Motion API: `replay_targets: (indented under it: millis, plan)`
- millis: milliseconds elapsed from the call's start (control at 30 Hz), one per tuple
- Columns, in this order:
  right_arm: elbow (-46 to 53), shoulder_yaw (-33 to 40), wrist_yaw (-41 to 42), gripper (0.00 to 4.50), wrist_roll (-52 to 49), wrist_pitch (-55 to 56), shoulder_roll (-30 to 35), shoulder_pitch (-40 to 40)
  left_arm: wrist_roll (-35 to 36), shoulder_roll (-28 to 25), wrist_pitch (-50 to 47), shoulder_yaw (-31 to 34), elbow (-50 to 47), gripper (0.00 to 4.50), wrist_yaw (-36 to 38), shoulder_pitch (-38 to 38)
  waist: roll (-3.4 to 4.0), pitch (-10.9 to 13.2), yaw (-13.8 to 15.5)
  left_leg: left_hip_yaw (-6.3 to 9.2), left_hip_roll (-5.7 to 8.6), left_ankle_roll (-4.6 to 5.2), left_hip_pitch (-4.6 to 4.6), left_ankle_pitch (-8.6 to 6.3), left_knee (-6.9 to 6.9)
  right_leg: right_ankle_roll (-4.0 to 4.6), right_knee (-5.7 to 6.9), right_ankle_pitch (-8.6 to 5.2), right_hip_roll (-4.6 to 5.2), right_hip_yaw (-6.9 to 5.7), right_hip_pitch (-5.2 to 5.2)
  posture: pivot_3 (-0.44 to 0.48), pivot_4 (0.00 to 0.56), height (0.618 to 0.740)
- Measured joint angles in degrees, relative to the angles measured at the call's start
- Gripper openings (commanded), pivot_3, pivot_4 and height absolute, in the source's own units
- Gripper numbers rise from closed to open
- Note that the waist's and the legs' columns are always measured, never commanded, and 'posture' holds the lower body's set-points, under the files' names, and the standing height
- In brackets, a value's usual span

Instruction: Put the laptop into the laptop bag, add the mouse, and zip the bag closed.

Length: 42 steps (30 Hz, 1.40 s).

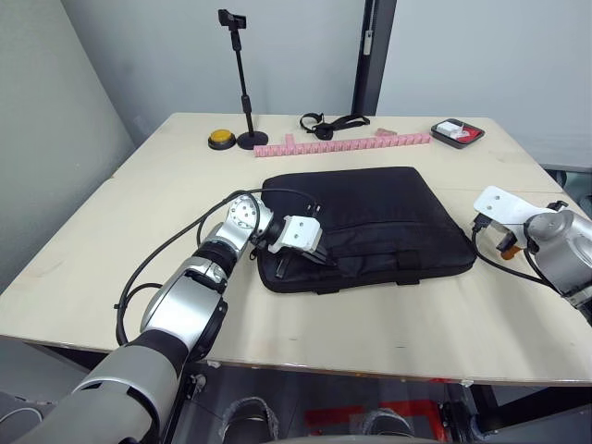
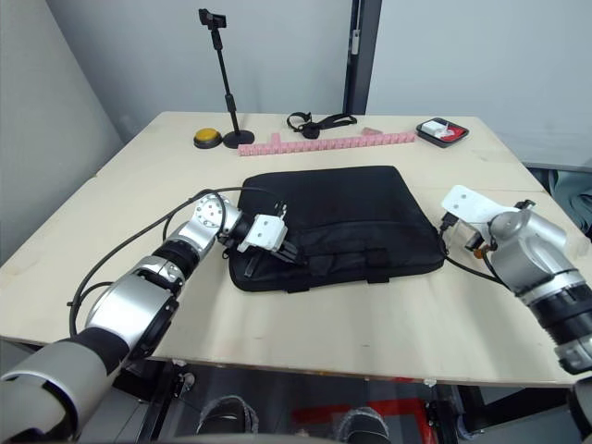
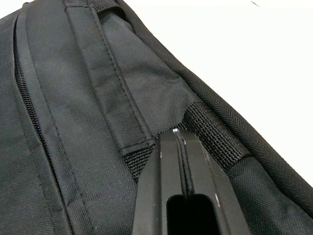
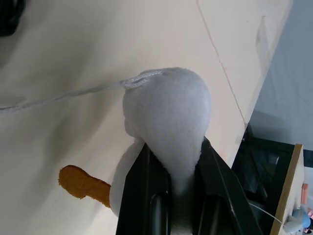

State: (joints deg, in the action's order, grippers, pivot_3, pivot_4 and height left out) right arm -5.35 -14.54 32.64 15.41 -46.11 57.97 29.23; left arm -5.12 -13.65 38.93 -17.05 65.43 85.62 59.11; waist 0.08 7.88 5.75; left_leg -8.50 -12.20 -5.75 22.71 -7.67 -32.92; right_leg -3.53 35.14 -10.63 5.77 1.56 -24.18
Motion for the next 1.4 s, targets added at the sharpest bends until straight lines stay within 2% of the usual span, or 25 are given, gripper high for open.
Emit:
replay_targets:
  millis: [267, 467, 867, 933, 1100, 1267, 1400]
  plan:
    - [-1.5, -2.2, -0.7, 0.02, 3.0, 2.7, -6.5, 4.1, 0.1, -0.4, 0.1, 0.0, -0.8, 0.0, 0.5, -0.4, 0.02, 0.0, -0.4, -0.03, -0.01, 0.0, -0.02, 0.0, 0.0, 0.01, 0.01, 0.01, -0.01, 0.02, -0.01, 0.0, 0.15, 0.739]
    - [-9.3, -3.8, -2.6, 0.02, 6.3, 6.7, -9.8, 10.9, 0.3, -0.4, 0.1, 0.0, -1.7, 0.0, 1.5, -1.2, 0.01, 0.0, -0.4, -0.03, -0.01, -0.01, 0.01, -0.01, 0.08, 0.01, -0.05, 0.01, -0.02, 0.0, -0.06, 0.0, 0.15, 0.739]
    - [-7.5, -3.3, 2.0, 0.02, 6.0, 3.4, -13.2, 11.0, 0.5, -0.4, 0.0, 0.0, -4.5, 0.0, 2.7, -3.5, 0.02, 0.0, -0.5, -0.09, -0.06, -0.02, -0.17, -0.01, 0.17, 0.02, -0.04, 0.01, -0.06, 0.04, -0.01, 0.0, 0.15, 0.739]
    - [-5.2, -0.6, 3.6, 0.93, 3.9, 1.7, -13.1, 9.6, 0.5, -0.2, -0.5, 0.0, -4.5, 0.0, 2.8, -3.5, 0.01, 0.0, -0.4, -0.13, -0.06, -0.03, -0.31, -0.01, 0.26, 0.01, -0.05, 0.0, -0.06, 0.06, 0.06, 0.0, 0.15, 0.739]
    - [2.4, 4.0, 9.0, 2.58, -0.5, -2.5, -9.5, 2.5, 0.9, 0.1, -1.7, 0.0, -4.9, 0.0, 3.3, -3.6, -0.01, 0.0, -0.1, -0.23, -0.06, -0.03, -0.5, -0.02, 0.54, 0.0, -0.22, -0.01, -0.06, 0.1, 0.17, 0.0, 0.15, 0.739]
    - [6.3, 8.2, 10.6, 4.32, -3.3, -5.8, -7.1, -0.3, 1.6, 0.0, -3.2, 0.2, -5.2, 0.0, 3.8, -3.8, -0.03, 0.0, -0.2, -0.4, -0.06, -0.03, -0.66, -0.01, 0.68, -0.01, -0.22, -0.02, -0.06, 0.24, 0.16, 0.0, 0.15, 0.739]
    - [10.2, 14.0, 11.9, 4.42, -8.8, -10.1, -7.5, -0.6, 4.6, 0.0, -7.3, 0.4, -6.2, 0.0, 4.6, -4.2, -0.04, 0.1, -0.1, -0.48, -0.06, -0.03, -0.65, -0.01, 0.74, -0.02, -0.24, -0.02, -0.06, 0.27, 0.09, 0.0, 0.15, 0.739]
